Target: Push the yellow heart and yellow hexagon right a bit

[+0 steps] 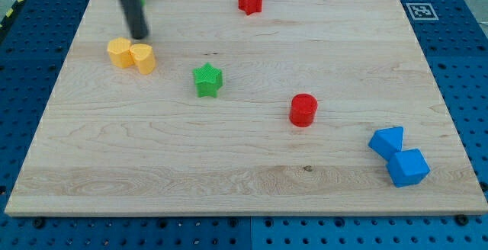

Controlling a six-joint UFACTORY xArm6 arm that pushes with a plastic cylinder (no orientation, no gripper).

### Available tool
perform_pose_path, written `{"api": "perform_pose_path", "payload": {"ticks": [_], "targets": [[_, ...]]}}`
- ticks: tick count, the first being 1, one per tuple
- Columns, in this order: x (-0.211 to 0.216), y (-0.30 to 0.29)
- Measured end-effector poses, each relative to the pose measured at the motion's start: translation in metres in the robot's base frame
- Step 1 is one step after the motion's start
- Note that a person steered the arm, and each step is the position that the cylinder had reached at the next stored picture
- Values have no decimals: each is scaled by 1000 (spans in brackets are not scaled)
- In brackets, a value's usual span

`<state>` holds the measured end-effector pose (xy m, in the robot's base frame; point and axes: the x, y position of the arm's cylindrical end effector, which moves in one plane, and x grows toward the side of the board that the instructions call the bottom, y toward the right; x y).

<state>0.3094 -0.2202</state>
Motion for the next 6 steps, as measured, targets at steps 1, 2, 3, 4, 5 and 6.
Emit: {"api": "perform_pose_path", "payload": {"ticks": [1, 2, 3, 4, 5, 6], "targets": [[25, -80], [44, -84], [49, -84], [50, -79], [50, -50], [50, 0]]}}
